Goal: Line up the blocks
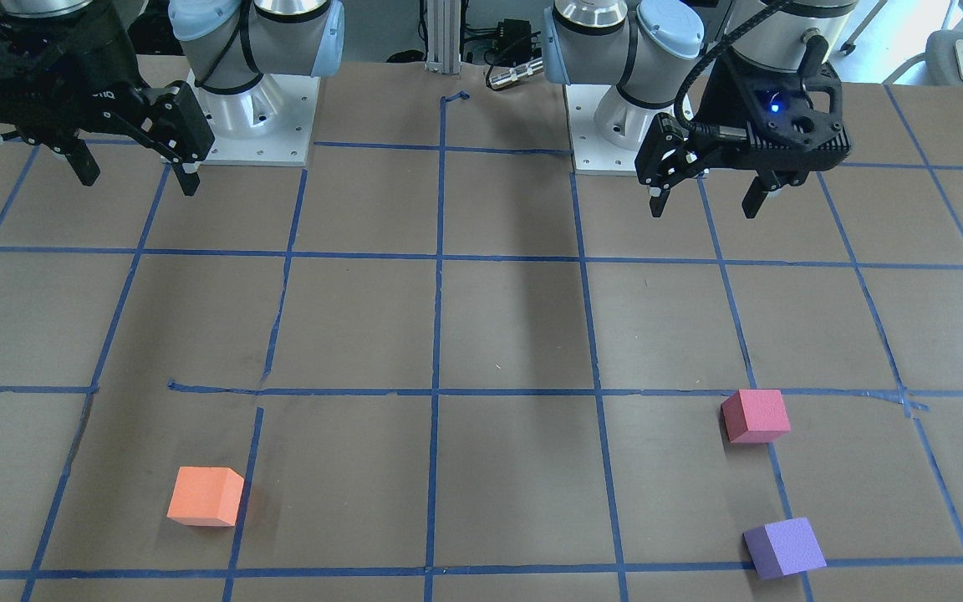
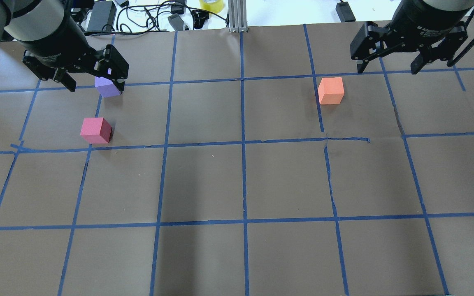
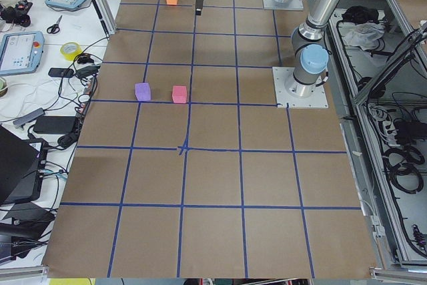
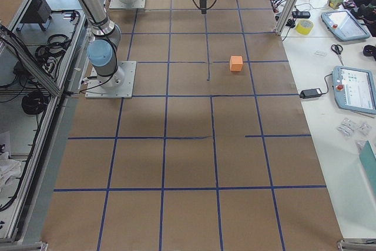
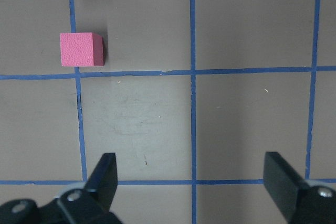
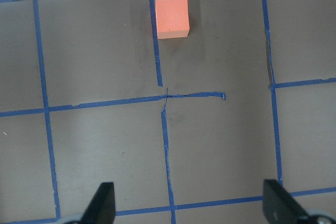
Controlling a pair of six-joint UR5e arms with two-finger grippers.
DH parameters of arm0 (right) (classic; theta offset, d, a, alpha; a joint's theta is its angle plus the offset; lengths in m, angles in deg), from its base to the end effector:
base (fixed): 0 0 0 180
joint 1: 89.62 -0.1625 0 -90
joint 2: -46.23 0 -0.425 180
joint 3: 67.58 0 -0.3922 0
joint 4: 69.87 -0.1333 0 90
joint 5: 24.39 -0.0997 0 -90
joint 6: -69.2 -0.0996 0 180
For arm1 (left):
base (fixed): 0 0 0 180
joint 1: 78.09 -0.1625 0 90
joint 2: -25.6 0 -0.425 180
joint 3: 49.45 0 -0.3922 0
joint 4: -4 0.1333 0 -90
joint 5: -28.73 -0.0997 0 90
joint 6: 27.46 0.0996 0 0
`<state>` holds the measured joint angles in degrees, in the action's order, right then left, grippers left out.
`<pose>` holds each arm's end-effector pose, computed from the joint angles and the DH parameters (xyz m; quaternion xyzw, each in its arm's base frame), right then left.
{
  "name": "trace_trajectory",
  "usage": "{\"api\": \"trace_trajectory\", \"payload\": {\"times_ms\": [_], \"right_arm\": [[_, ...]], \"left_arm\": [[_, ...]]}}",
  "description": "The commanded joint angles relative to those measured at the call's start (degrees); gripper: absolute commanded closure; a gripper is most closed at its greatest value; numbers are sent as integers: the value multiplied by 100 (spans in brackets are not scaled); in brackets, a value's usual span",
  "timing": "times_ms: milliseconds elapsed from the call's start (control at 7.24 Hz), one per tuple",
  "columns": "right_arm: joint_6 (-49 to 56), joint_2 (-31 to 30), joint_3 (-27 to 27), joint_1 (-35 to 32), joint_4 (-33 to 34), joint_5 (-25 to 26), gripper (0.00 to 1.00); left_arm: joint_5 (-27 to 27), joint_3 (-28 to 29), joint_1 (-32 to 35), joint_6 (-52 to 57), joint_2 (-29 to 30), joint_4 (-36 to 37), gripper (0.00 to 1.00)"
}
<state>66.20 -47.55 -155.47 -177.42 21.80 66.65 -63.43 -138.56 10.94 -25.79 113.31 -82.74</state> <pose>0.1132 -0.4787 0.5412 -0.0459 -0.9967 0.0660 0.0086 -0.1213 -0.4870 0.5212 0.0050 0.9982 -0.0557 0.0201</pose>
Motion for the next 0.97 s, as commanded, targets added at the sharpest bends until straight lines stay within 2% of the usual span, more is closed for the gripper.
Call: {"api": "trace_trajectory", "payload": {"times_ms": [0, 553, 691, 829], "right_arm": [[-7, 0, -9, 0, -18, -7, 0], [11, 219, 105, 52, 191, 2, 0], [72, 524, 140, 61, 628, 2, 0], [125, 875, 271, 61, 693, 2, 0]], "left_arm": [[4, 0, 0, 0, 0, 0, 0], [13, 8, 0, 0, 0, 0, 0], [4, 0, 9, -9, 9, 0, 0], [13, 0, 9, 0, 0, 0, 0]]}}
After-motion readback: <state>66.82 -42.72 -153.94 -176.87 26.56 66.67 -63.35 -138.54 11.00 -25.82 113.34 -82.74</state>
